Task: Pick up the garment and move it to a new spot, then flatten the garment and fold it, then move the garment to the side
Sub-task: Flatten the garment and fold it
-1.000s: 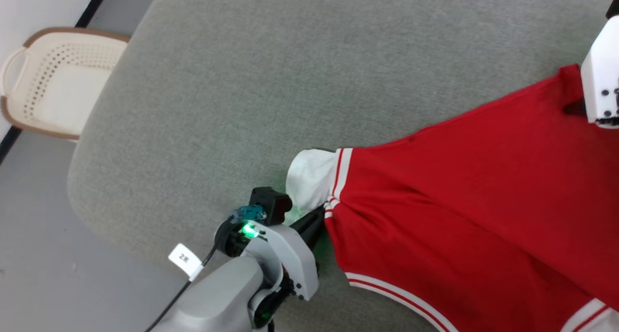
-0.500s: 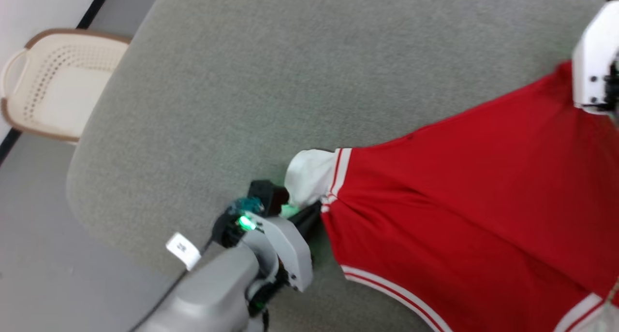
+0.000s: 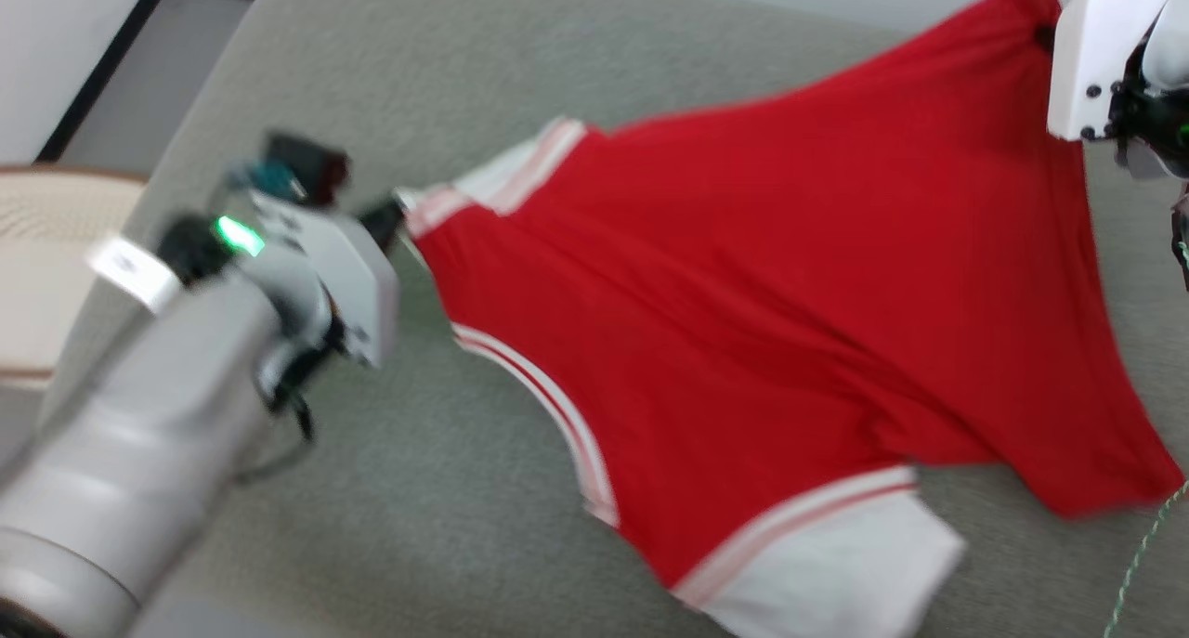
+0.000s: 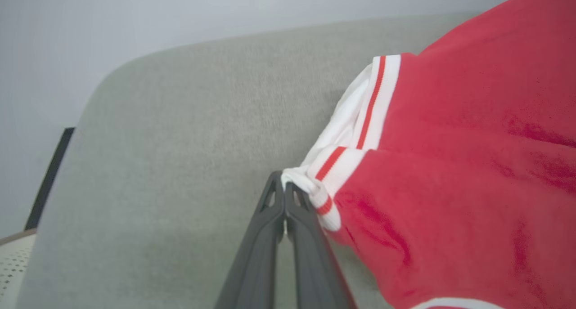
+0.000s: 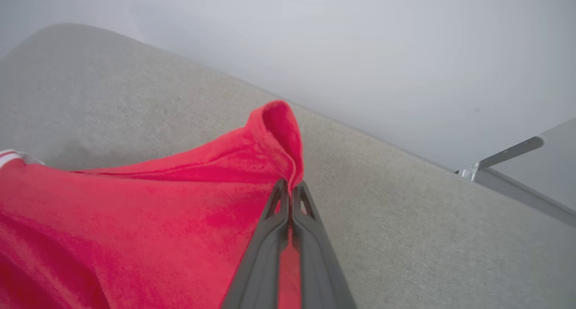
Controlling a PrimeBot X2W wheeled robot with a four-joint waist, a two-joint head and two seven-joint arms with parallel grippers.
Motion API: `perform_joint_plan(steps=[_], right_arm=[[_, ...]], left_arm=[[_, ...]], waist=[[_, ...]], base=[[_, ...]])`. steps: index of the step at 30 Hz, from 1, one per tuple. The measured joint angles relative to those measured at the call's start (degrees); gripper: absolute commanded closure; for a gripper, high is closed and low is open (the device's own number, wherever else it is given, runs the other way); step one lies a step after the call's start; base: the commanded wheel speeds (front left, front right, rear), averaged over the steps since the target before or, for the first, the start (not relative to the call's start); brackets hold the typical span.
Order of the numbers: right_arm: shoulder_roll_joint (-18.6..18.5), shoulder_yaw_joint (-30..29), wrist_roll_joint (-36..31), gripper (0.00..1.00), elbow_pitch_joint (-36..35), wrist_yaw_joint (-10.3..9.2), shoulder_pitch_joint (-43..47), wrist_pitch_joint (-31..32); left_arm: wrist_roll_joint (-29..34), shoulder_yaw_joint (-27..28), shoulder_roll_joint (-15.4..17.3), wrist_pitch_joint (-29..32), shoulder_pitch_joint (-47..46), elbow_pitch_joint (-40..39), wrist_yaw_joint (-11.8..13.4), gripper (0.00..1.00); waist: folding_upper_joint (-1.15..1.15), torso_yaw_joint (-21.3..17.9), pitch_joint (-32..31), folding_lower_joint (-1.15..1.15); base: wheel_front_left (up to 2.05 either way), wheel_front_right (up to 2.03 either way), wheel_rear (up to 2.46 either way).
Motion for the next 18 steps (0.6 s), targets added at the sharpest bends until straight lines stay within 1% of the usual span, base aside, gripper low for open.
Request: perform_joint_plan(steps=[5, 11, 14, 18], right_arm=[[0.20, 0.97, 1.49, 1.00, -1.20, 0.00, -0.91, -6.16], [0.27, 1.92, 1.96, 1.00, -2.27, 0.00, -2.79, -13.96], [0.24, 2.04, 1.90, 1.00, -2.31, 0.00, -3.92, -16.58], [0.63, 2.34, 2.60, 1.00, -1.90, 0.00, -4.98, -17.56]], left_arm=[[0.92, -0.11, 4.04, 4.04, -6.82, -1.51, -0.76, 1.00], [3.58, -1.02, 7.99, 6.51, -15.72, -1.76, -1.31, 1.00], [4.70, -1.77, 9.15, 7.67, -20.41, -0.89, -1.54, 1.00], [5.04, -2.60, 9.69, 9.51, -25.60, 0.30, -1.69, 1.00]], waist=[[0.00, -3.45, -1.99, 0.00], [0.00, -7.72, -3.69, 0.00], [0.00, -9.79, -4.33, 0.00], [0.00, -12.35, -4.97, 0.00]], base=[[0.00, 0.00, 0.00], [0.00, 0.00, 0.00], [0.00, 0.00, 0.00], [0.00, 0.00, 0.00]])
